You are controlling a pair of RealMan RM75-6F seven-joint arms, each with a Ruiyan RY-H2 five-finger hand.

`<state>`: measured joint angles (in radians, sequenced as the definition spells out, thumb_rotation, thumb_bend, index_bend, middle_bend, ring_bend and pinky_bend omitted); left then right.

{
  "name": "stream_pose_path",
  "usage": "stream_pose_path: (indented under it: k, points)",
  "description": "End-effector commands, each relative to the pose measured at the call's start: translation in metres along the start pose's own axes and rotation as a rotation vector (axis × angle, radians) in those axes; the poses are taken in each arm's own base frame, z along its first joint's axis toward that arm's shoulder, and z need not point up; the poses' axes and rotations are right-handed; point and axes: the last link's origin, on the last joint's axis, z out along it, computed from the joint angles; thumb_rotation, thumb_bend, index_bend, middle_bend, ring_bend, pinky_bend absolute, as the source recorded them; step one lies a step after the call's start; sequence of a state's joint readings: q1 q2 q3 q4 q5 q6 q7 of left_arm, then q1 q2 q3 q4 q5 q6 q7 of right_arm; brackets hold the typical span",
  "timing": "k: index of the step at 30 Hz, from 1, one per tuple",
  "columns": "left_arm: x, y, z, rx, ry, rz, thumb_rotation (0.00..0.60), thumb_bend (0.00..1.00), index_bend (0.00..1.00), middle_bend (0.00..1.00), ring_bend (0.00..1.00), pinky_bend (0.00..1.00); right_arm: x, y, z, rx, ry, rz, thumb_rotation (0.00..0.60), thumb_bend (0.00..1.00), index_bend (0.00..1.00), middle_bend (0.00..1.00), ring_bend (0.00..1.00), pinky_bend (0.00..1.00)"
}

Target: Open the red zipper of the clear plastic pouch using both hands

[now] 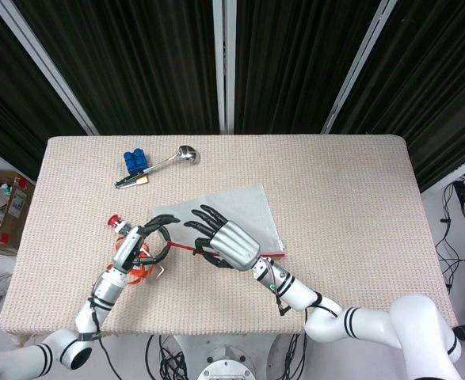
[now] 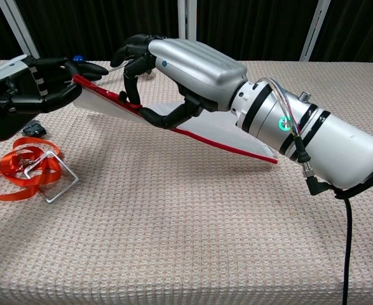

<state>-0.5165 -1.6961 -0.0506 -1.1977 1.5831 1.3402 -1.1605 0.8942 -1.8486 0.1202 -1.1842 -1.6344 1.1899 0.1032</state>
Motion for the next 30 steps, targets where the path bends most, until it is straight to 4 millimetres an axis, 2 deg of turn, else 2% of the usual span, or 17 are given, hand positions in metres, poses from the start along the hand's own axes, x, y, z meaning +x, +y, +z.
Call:
stream_pose_path:
  k: [1, 17, 24, 30]
  points:
    - [0.001, 0.0, 0.0, 0.001, 0.004, -0.01, 0.6, 0.48, 0.68, 0.26, 0.14, 0.18, 0.0, 0.0, -0.001, -0.005, -0.005, 0.003, 0.6, 0.48, 0.87, 0.15, 0.0, 0.0]
    - [0.004, 0.002, 0.002, 0.003, 0.028, -0.095, 0.6, 0.49, 0.69, 0.26, 0.14, 0.18, 0.005, 0.01, -0.017, -0.038, -0.014, -0.033, 0.6, 0.48, 0.87, 0.15, 0.0, 0.0]
    - [0.009, 0.0, 0.002, 0.014, 0.054, -0.138, 0.6, 0.49, 0.69, 0.26, 0.14, 0.18, 0.011, 0.026, -0.045, -0.088, -0.032, -0.058, 0.6, 0.48, 0.88, 0.16, 0.0, 0.0]
    - [0.015, -0.007, 0.002, 0.033, 0.085, -0.121, 0.6, 0.5, 0.69, 0.26, 0.14, 0.18, 0.019, 0.04, -0.081, -0.141, -0.04, -0.088, 0.6, 0.48, 0.88, 0.16, 0.0, 0.0]
